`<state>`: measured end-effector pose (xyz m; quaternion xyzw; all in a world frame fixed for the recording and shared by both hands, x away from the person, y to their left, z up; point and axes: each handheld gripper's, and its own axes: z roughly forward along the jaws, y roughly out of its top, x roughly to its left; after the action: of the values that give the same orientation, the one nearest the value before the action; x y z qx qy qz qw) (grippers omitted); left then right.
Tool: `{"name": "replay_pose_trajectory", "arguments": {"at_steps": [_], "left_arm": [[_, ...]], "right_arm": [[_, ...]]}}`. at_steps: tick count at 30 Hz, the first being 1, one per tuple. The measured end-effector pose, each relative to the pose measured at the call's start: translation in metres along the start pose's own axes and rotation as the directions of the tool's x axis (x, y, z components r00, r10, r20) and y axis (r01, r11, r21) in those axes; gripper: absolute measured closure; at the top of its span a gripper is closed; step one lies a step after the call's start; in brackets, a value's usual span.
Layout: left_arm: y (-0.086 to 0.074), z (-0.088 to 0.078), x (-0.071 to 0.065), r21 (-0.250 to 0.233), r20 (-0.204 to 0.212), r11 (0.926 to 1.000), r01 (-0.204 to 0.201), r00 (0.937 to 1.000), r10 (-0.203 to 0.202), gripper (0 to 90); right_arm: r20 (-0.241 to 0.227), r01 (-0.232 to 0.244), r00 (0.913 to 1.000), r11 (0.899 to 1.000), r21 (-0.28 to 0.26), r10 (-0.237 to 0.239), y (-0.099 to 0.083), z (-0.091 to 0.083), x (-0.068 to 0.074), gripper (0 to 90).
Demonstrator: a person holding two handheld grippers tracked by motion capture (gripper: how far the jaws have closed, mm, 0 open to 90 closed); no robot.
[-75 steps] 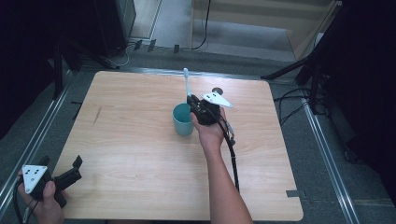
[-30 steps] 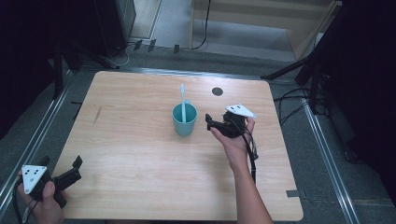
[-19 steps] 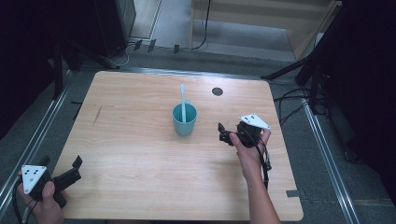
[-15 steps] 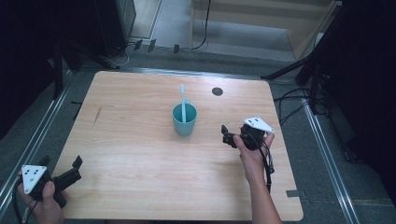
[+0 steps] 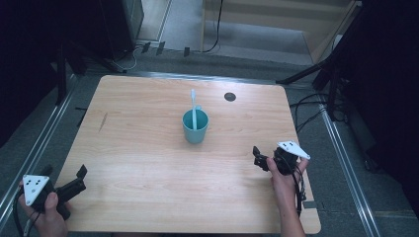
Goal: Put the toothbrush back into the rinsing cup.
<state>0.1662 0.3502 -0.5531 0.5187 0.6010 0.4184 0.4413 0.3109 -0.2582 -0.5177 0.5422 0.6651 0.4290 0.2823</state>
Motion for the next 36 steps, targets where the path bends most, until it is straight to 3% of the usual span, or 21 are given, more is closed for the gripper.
{"name": "replay_pose_trajectory", "arguments": {"at_steps": [3,19,22,27,36], "left_arm": [[0.000,0.000,-0.001,0.000,-0.001,1.0000,-0.005,1.0000,0.005,0.0],[0.000,-0.001,-0.001,-0.009,-0.006,0.9999,-0.011,0.9999,0.011,0.0],[-0.001,-0.001,-0.001,-0.011,-0.007,0.9999,-0.010,0.9999,0.010,0.0],[-0.001,-0.001,-0.002,-0.011,-0.008,0.9999,-0.010,0.9999,0.010,0.0],[-0.001,-0.002,-0.002,-0.017,-0.013,0.9998,-0.009,0.9999,0.009,0.0]], "right_arm": [[0.027,0.012,0.9996,1.000,0.004,-0.012,-0.008,-0.005,-0.009,0.0],[0.105,-0.067,0.9920,0.997,-0.033,0.070,-0.049,-0.046,-0.060,0.0],[0.108,-0.078,0.9907,0.996,-0.044,0.082,-0.054,-0.055,-0.065,0.0],[0.123,-0.054,0.9905,0.997,-0.053,0.060,-0.059,-0.069,-0.070,0.0],[0.093,-0.085,0.9913,0.992,-0.099,0.094,-0.071,-0.087,-0.075,0.0]]}}
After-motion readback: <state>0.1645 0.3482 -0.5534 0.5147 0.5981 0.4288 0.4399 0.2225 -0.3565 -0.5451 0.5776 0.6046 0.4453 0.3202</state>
